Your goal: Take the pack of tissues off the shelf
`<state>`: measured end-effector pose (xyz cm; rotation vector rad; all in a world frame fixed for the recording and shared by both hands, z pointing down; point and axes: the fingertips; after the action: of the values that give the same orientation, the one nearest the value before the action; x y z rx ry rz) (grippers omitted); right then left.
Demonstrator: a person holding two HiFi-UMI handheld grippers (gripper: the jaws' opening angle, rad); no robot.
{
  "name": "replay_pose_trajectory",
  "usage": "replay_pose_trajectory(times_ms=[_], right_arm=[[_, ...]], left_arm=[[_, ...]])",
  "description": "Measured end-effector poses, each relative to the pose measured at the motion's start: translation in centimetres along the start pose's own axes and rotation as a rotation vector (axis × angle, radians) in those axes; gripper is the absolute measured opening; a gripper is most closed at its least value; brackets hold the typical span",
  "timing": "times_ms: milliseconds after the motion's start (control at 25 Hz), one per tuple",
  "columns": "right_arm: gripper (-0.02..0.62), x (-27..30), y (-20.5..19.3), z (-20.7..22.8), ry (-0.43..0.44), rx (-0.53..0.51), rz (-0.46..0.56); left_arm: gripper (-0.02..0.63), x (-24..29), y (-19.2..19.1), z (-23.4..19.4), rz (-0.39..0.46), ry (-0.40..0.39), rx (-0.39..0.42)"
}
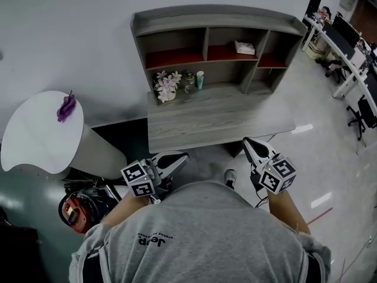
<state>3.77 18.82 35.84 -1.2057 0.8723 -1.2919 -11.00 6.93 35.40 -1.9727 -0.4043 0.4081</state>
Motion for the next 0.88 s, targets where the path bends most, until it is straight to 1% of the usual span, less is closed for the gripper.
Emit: replay_pose_trajectory(times_ms=[120,240,360,440,560,680,880], right_arm=[[0.008,2.1,0.4,3.7,0.042,0.008,0.003],[0.008,4.3,1.0,8.4,0.090,0.016,0.003],[0.008,7.0,1.7,14.1,0.145,0.028,-0.015],[0.008,8.4,2.6,17.6,0.185,0.023,-0.032],[0.008,10.3,4.2,23.1,0.224,-0.025,-0.046],[0.008,12.1,6.0,28.4,0.235,-0.066,-0.046],[0.008,14.8,8.8,33.9,0.242,-0.148,-0.040]], left_arm=[[0.023,1.9,0.1,-2.2,-0.003,0.043,0.009],[0.023,5.0,0.1,-4.8,0.005,0.083,0.014],[0.023,9.9,0.5,-8.3,0.035,0.133,-0.015],[0.023,13.6,1.1,-10.2,0.047,0.152,-0.033],[0.023,19.4,2.4,-12.8,0.047,0.160,-0.012],[0.023,24.7,3.6,-15.5,0.059,0.169,-0.002],[0.023,30.9,5.1,-18.4,0.031,0.184,0.058]])
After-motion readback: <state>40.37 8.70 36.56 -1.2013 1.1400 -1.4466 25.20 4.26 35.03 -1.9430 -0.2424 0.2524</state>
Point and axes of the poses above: the fingertips, and each gripper's own axes: x forward along the fingers, z to its right, y out of its top, and after that the axes turned 6 degrees about y, right-handed
